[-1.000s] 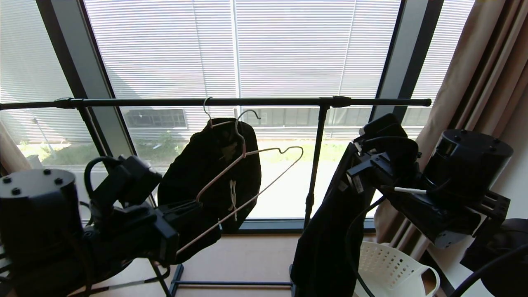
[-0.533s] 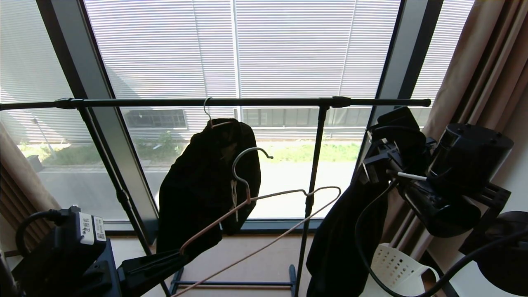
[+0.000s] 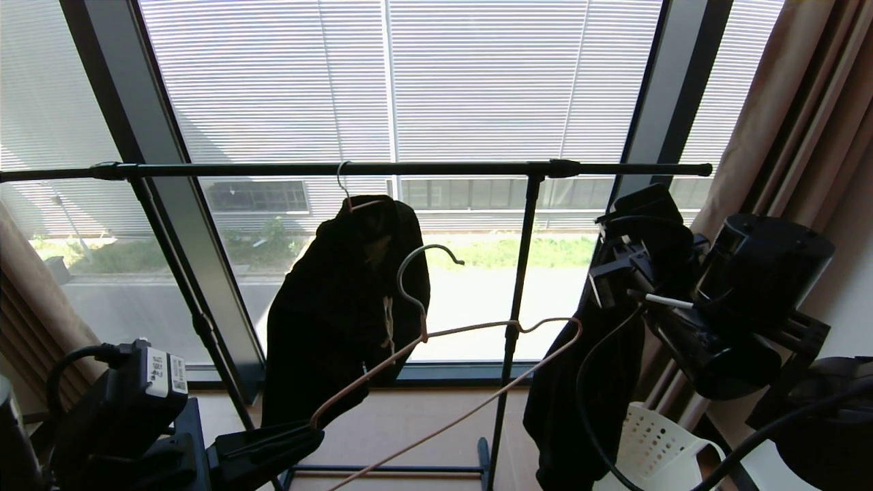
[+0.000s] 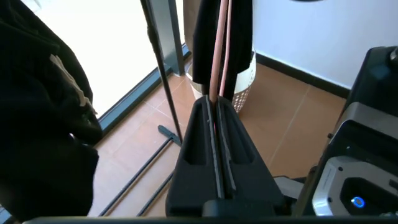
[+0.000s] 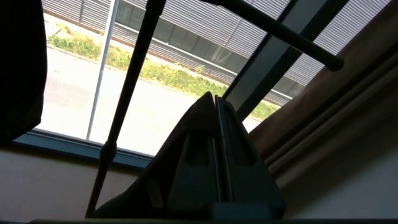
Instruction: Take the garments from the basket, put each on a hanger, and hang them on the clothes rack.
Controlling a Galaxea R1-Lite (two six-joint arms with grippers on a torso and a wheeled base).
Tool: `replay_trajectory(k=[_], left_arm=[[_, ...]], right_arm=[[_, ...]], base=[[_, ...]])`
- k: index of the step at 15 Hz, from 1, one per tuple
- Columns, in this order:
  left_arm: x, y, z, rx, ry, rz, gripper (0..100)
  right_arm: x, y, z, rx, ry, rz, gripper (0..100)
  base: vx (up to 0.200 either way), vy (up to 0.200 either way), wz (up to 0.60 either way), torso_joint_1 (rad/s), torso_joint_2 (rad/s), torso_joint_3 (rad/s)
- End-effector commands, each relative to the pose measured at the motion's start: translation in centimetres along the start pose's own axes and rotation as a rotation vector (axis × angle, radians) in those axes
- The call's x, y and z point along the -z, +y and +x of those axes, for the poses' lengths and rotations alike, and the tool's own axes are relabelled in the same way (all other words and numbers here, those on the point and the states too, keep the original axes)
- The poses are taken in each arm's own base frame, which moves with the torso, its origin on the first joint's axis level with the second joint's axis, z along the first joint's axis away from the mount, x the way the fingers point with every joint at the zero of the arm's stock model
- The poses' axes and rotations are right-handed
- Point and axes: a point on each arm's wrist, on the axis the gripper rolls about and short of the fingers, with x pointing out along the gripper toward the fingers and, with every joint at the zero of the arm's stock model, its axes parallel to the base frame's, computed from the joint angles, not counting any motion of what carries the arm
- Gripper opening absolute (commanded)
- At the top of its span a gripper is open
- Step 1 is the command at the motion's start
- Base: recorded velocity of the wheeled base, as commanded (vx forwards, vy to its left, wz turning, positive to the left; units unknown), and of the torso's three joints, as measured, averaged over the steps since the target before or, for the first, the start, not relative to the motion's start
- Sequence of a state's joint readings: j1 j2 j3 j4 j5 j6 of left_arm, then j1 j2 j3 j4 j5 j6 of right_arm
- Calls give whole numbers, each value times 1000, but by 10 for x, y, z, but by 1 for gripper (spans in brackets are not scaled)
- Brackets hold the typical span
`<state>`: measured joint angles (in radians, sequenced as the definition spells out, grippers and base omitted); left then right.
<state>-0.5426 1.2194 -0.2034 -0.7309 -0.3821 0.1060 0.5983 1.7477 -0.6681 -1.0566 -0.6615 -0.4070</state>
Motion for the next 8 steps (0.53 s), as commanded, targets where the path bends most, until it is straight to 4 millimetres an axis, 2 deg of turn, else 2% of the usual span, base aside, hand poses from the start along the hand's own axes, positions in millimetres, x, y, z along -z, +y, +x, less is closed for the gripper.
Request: replay_trajectory(k=[1, 6, 8], left_arm=[[-2, 0, 3, 7, -10, -17, 0], [-2, 3, 8, 4, -4, -36, 0], [-3, 5, 11, -3, -17, -44, 0]], right_arm=[[0, 8, -3, -26, -4, -6, 0], [-3, 18, -6, -54, -15, -7, 0], [-5, 27, -19, -103, -29, -5, 0]], base=[[0, 0, 0, 0, 0, 0], [0, 0, 0, 0, 0, 0], [0, 0, 0, 0, 0, 0]])
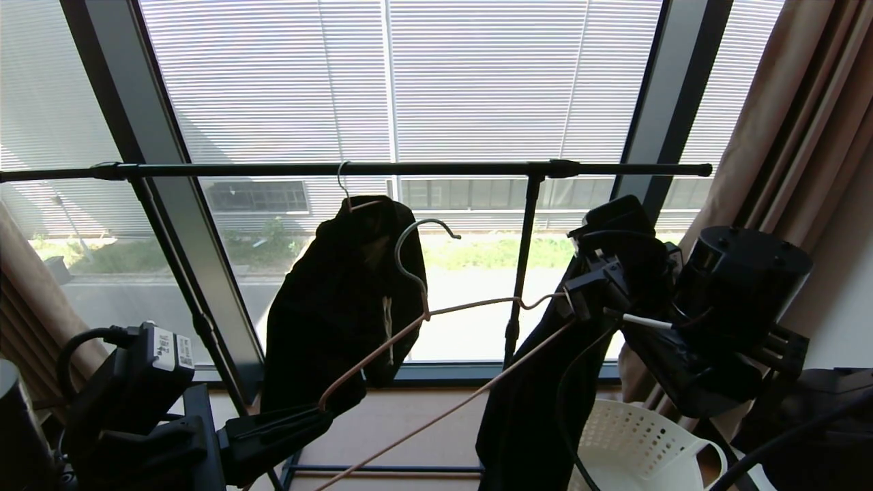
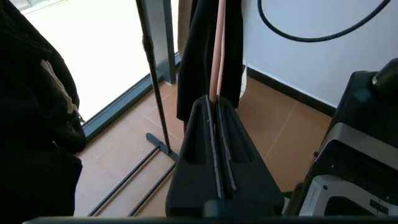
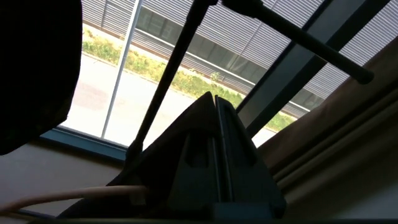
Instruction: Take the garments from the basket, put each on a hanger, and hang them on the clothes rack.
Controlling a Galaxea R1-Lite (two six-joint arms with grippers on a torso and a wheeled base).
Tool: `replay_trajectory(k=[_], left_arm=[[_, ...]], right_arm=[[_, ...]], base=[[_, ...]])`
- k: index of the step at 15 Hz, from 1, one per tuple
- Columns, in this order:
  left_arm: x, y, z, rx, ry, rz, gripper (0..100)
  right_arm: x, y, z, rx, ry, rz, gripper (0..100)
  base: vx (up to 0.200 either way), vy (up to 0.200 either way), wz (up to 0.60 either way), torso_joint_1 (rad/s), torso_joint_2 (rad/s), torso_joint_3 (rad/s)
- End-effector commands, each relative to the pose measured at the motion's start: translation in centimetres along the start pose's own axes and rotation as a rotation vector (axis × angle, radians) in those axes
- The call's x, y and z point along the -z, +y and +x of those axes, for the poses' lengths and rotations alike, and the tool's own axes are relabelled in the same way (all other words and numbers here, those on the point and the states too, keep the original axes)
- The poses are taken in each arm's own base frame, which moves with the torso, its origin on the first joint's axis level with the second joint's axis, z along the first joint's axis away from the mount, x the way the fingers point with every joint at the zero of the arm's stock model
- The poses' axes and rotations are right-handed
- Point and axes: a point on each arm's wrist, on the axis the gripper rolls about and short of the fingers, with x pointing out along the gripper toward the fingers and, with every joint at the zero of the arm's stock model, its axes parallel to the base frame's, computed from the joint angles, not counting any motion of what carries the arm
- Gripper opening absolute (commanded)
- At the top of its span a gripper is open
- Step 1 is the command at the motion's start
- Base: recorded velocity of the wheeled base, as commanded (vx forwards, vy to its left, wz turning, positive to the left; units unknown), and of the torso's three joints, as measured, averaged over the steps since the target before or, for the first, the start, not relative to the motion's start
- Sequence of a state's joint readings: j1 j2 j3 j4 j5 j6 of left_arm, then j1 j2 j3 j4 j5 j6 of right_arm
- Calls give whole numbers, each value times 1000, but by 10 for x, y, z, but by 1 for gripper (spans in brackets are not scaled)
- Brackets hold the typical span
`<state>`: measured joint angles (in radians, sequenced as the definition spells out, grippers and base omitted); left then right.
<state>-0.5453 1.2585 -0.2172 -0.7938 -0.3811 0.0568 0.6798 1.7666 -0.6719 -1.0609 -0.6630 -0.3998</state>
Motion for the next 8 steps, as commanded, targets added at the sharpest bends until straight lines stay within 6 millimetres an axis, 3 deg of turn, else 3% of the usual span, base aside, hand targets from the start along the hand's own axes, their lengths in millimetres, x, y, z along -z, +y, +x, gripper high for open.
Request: replay_trajectory(k=[1, 8], left_arm=[[2, 2, 4, -2, 15, -11, 0], [5, 4, 8, -7, 33, -23, 0]], right_arm=[[1, 11, -11, -50, -4, 1, 0], [-23, 50, -53, -198, -91, 23, 0]], base=[[0, 0, 0, 0, 0, 0], [0, 0, 0, 0, 0, 0]])
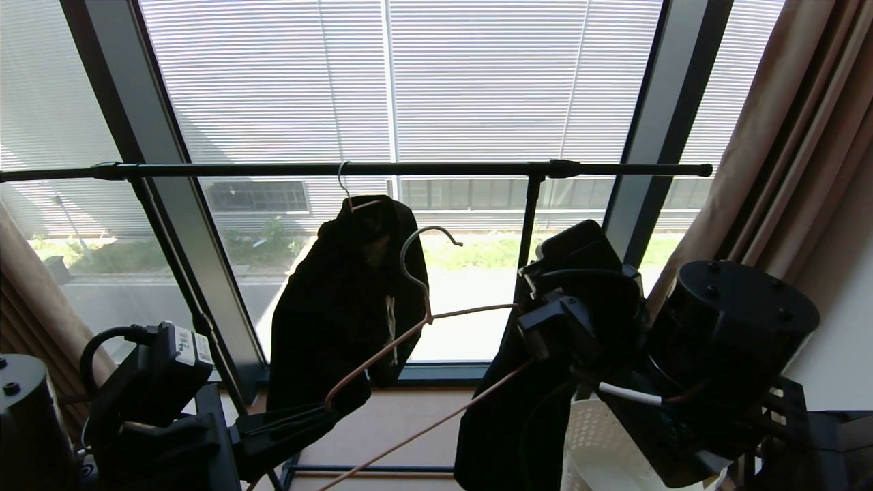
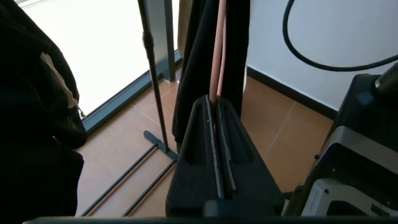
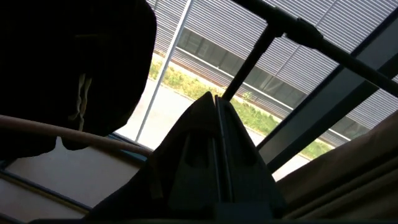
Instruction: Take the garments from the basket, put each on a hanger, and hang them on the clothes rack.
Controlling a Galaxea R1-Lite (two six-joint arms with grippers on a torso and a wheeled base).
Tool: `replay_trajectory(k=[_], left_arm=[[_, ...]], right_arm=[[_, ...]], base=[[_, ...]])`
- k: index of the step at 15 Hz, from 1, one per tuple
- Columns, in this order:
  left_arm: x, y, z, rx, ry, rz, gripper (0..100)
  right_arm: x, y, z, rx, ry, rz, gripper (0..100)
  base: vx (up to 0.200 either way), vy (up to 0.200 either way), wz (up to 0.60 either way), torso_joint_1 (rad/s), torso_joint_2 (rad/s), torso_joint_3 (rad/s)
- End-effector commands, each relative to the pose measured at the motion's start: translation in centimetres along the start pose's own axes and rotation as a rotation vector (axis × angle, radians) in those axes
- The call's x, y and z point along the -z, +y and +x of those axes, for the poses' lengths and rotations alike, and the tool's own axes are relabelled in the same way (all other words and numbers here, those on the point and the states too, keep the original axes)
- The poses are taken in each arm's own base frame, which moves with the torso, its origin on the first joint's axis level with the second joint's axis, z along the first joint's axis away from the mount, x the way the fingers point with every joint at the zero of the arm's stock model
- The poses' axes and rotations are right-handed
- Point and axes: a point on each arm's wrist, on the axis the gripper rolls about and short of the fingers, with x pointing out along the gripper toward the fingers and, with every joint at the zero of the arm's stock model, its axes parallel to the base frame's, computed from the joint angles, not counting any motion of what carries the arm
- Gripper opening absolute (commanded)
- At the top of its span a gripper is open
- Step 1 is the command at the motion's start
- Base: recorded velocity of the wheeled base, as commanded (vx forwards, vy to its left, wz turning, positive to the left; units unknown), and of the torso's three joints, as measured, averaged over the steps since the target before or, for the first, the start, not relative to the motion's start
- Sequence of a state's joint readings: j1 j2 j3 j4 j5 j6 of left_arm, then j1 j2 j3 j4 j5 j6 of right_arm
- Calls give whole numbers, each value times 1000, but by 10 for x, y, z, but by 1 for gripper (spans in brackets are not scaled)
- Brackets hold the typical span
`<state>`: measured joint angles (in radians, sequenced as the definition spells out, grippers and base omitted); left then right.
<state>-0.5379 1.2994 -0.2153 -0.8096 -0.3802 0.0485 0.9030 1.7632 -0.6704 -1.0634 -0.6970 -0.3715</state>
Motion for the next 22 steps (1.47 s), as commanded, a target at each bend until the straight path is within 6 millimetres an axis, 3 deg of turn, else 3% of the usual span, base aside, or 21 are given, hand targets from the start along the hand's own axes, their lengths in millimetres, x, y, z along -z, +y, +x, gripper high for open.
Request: replay_trajectory(k=[1, 8, 12, 13, 17, 22], left_arm=[[2, 3, 2, -9, 17, -9, 0], [5, 4, 4, -13, 29, -15, 0], [5, 4, 4, -11, 31, -16, 0], [5, 4, 4, -11, 29, -15, 0], [5, 2, 0, -15, -49, 17, 0], [6, 2, -1, -16, -67, 24, 0]], right_arm=[[-12, 17, -19, -69, -52, 42, 0], [-41, 41, -39, -139, -130, 114, 0], [-40, 40, -40, -140, -126, 110, 0], [-39, 40, -39, -132, -121, 109, 100], [-34, 26, -23, -41, -89, 110, 100], [-27, 33, -19, -38, -69, 91, 100]], base=[[0, 0, 0, 0, 0, 0], [0, 0, 0, 0, 0, 0], [0, 0, 0, 0, 0, 0], [0, 0, 0, 0, 0, 0], [0, 0, 0, 0, 0, 0], [0, 0, 0, 0, 0, 0]])
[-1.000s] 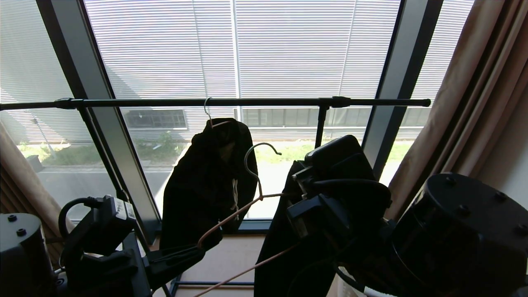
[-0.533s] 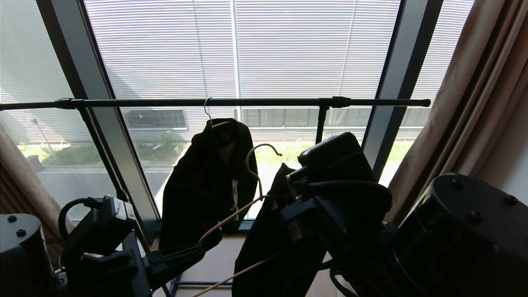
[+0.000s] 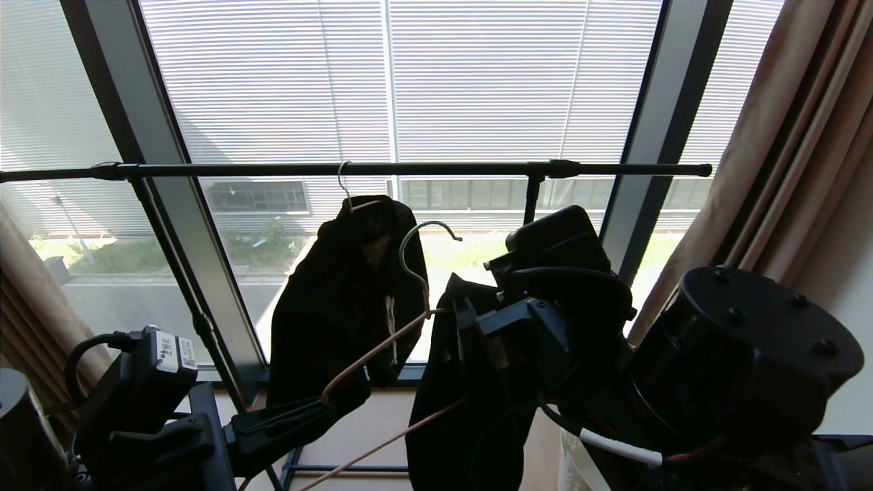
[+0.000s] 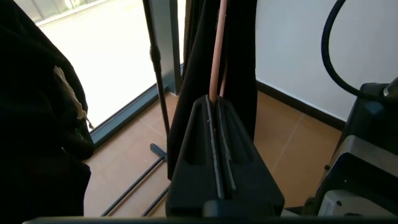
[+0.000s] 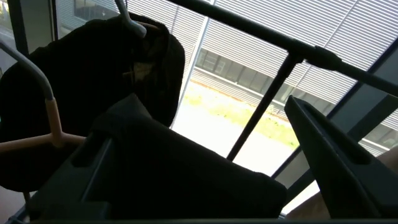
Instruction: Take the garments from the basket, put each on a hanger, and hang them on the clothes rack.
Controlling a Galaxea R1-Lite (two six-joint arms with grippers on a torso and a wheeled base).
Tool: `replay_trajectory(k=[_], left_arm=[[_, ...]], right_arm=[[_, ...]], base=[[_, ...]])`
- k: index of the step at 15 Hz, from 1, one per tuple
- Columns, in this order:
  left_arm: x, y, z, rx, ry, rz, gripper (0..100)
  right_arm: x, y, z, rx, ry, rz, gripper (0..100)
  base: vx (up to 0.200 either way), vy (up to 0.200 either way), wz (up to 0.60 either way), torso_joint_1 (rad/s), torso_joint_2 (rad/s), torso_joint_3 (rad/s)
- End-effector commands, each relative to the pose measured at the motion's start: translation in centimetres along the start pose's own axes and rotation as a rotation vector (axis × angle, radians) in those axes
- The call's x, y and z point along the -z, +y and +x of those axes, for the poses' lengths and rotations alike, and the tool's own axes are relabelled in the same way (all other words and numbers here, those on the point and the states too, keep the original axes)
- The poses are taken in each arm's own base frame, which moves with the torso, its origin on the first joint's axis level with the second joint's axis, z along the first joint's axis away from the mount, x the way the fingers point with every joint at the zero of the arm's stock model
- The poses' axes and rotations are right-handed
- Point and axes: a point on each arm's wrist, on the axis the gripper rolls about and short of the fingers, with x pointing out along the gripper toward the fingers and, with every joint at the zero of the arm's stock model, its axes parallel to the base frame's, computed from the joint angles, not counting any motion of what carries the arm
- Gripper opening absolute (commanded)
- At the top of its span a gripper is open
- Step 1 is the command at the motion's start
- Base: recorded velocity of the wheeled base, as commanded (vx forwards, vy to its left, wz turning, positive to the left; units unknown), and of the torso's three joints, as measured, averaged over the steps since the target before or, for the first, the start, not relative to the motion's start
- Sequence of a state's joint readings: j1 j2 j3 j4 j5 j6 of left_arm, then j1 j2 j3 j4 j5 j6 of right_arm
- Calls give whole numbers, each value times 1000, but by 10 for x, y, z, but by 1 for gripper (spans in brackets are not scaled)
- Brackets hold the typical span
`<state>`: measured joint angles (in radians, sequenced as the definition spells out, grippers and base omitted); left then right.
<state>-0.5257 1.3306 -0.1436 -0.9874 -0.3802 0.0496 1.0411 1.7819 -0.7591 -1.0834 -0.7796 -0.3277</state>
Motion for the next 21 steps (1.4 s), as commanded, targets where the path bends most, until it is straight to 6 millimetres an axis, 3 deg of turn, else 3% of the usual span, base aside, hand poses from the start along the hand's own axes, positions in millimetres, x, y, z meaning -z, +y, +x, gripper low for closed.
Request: replay_trajectory(k=[1, 8, 11, 12, 14, 19, 21], left_arm=[[-1, 1, 1, -4, 0, -1, 0], [2, 14, 7, -62, -35, 3, 0], [1, 15, 6, -68, -43, 4, 0], [2, 14, 4, -70, -45, 5, 0], [5, 12, 1, -64, -57, 11, 0], [10, 12, -4, 4, -54, 14, 0], [13, 10, -5, 12, -44, 15, 0]], right_arm=[[4, 1, -2, -7, 10, -12, 100], [-1, -1, -17, -39, -5, -5, 100], [6, -3, -22, -53, 10, -25, 100], [3, -11, -26, -55, 5, -26, 100], [-2, -39, -22, -89, 11, -57, 100], [-12, -145, -18, -430, 233, -129, 100], [-12, -167, -17, -590, 261, -194, 100]], base=[[0, 0, 0, 0, 0, 0], [0, 0, 0, 0, 0, 0], [0, 0, 0, 0, 0, 0], [0, 0, 0, 0, 0, 0], [0, 0, 0, 0, 0, 0], [0, 0, 0, 0, 0, 0], [0, 0, 0, 0, 0, 0]])
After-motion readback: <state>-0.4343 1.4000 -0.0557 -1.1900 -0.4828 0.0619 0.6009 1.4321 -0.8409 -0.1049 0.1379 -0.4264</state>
